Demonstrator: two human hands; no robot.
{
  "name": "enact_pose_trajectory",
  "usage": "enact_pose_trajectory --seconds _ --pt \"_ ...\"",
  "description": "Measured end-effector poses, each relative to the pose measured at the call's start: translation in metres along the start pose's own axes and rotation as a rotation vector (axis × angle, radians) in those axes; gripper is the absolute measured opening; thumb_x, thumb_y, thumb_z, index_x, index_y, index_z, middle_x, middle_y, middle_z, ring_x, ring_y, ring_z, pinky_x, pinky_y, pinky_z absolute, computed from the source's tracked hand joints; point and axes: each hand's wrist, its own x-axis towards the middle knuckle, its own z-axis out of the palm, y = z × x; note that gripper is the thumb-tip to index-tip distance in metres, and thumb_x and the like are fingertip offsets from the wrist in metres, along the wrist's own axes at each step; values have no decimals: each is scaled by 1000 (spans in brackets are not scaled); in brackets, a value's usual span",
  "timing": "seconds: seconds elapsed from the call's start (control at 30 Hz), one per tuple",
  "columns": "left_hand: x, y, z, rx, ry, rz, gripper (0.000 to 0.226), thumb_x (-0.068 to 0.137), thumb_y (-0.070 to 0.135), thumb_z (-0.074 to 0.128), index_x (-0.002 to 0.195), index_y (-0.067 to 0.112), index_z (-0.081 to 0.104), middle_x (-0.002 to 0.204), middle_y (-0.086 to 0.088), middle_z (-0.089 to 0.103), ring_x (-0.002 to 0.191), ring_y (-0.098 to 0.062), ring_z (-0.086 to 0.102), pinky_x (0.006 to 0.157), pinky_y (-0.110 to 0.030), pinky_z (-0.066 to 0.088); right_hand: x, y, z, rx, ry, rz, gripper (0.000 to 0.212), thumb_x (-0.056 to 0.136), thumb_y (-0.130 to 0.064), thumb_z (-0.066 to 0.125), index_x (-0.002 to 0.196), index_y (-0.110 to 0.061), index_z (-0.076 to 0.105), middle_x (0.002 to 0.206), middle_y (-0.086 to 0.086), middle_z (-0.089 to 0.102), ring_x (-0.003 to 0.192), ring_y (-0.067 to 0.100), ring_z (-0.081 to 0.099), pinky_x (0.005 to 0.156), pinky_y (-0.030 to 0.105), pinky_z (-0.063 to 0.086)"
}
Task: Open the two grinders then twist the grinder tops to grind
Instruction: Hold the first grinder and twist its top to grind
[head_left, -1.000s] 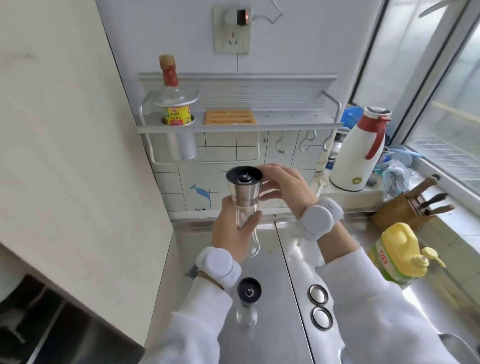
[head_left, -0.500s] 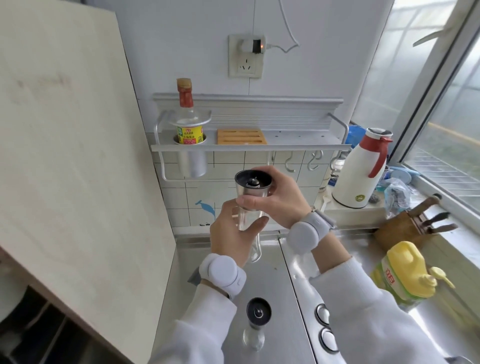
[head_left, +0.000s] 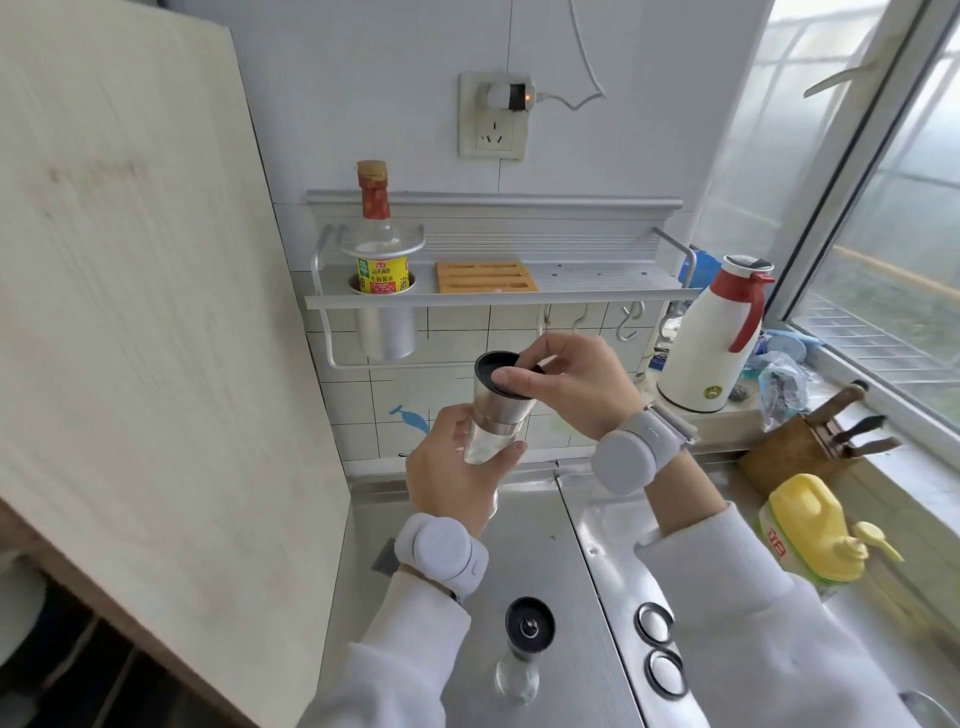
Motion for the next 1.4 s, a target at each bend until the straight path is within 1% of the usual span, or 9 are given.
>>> enact_pose_trajectory --seconds 0.13,0.23,0.3,0.4,0.6,0.83,1.1,1.3,1.4 --pt "1 -4 -8 38 -15 40 45 60 29 84 98 18 64 86 3 69 79 -16 62 73 -25 47 -1 -3 4 -35 5 19 27 62 -41 78 68 -17 66 68 3 69 62 15 61 59 26 48" --pt "2 -9 -14 49 -45 58 45 61 30 84 100 19 63 87 4 70 80 -14 62 75 -24 47 -2 -3 7 -63 -6 9 25 63 -40 77 68 -18 67 78 6 73 75 20 67 71 35 55" --pt "1 -14 -17 35 -74 54 45 62 30 83 100 20 63 88 4 70 82 -14 62 77 -25 48 -4 -3 9 -75 -13 -8 21 64 -38 77 68 -19 67 83 1 72 79 14 67 75 30 55" --pt "-1 -16 -20 32 -104 50 45 62 30 83 101 20 63 89 6 69 83 -12 61 73 -13 42 -6 -4 9 -100 -45 -42 17 68 -30 76 73 -16 69 90 -8 68 82 3 62 77 22 51" --pt "-5 -21 -21 18 -128 15 46 62 28 83 102 21 62 91 7 69 85 -10 61 72 -4 36 -7 -3 5 -154 -214 -122 10 75 -15 71 85 -13 70 102 -7 63 87 10 62 84 31 53" --pt "-12 -16 -9 22 -99 -9 42 66 24 82 103 21 61 90 11 66 85 -6 58 71 0 36 -6 2 -1 -326 -107 -128 21 68 -36 74 77 -18 68 91 -3 67 70 0 54 77 32 52" --pt "-20 -5 4 -1 -102 0 42 68 20 80 105 18 61 91 11 65 86 -7 57 71 6 32 -5 3 -22 -352 -238 -212 11 75 -23 70 86 -20 68 104 -2 64 93 12 55 92 37 46" --pt "-25 2 14 2 -67 15 43 67 23 80 105 20 61 94 8 67 88 -10 60 70 5 33 -11 3 -29 -526 -136 -237 25 76 -46 64 81 -21 65 100 -2 61 95 20 54 84 38 46" --pt "-27 4 18 -3 -65 24 42 67 22 80 105 20 61 94 9 67 88 -9 60 72 3 35 -11 3 -30 -494 -143 -262 22 78 -39 65 80 -17 64 104 0 63 96 21 55 87 37 45"
